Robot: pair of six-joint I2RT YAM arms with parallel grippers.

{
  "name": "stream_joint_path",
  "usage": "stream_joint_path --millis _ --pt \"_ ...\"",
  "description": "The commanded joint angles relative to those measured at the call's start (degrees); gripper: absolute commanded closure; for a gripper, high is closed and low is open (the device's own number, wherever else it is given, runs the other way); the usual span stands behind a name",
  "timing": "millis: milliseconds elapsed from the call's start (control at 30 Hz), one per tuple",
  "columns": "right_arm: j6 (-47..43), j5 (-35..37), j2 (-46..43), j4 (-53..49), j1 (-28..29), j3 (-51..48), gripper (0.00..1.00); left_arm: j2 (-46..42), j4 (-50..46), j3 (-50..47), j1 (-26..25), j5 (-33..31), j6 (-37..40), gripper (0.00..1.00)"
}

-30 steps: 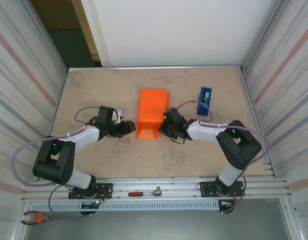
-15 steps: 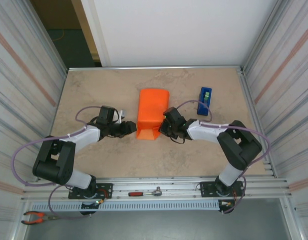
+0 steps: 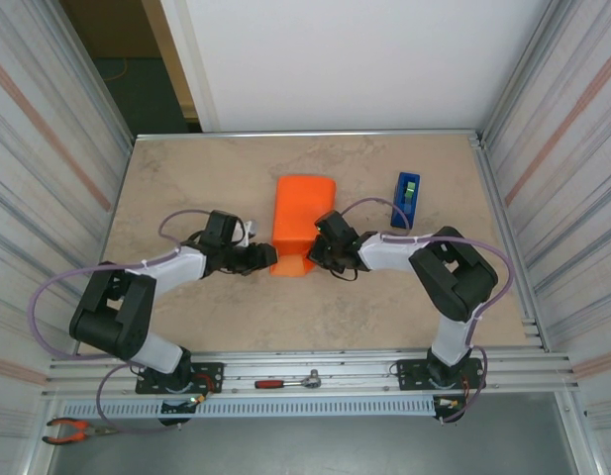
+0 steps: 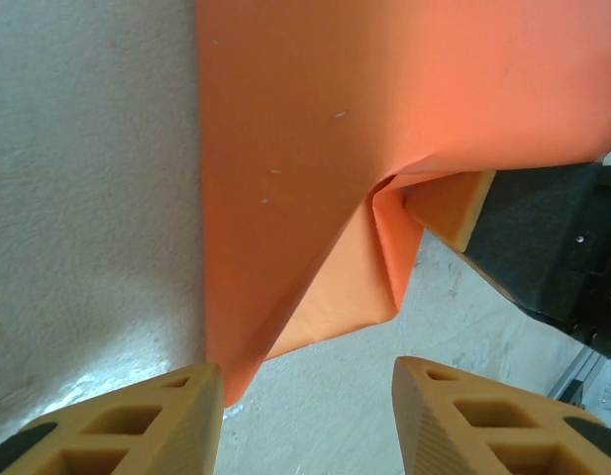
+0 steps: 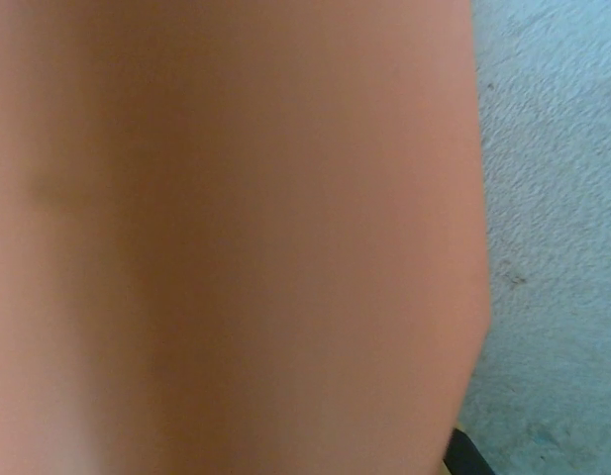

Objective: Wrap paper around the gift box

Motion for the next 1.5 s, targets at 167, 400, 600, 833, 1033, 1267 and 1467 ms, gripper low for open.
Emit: stream_joint_path --millis 167,400,600,833,1033,1267,1467 --pt "0.4 -0.2 0.6 1.6 1.8 -0.9 1.0 0.7 -4.8 3.1 -2.4 -7.6 1.6 0.56" --pt "0.3 0.7 -0.7 1.0 2.9 -1.4 1.0 1.9 -6.0 4.0 -3.4 -10.0 2.7 0.57" --pt "0.6 0.6 0.2 1.3 3.0 -2.3 1.0 2.7 -6.7 4.2 -4.7 -11.8 3.2 0.61" --pt "0.7 0.9 0.3 1.3 3.0 -3.2 1.0 3.2 -8.4 4.2 -5.3 -15.6 3.5 0.71" --pt "0.7 1.0 0.0 0.9 2.9 -3.5 1.0 4.4 -9.4 5.5 -5.4 -17.5 4.5 0.73" --pt "0.6 1.0 0.0 0.8 2.8 -3.6 1.0 5.4 -10.3 7.5 -5.9 -18.6 5.8 0.77" --pt "0.6 1.0 -0.1 0.8 2.8 -3.7 1.0 5.6 -10.6 8.3 -6.9 -18.4 6.5 0.98"
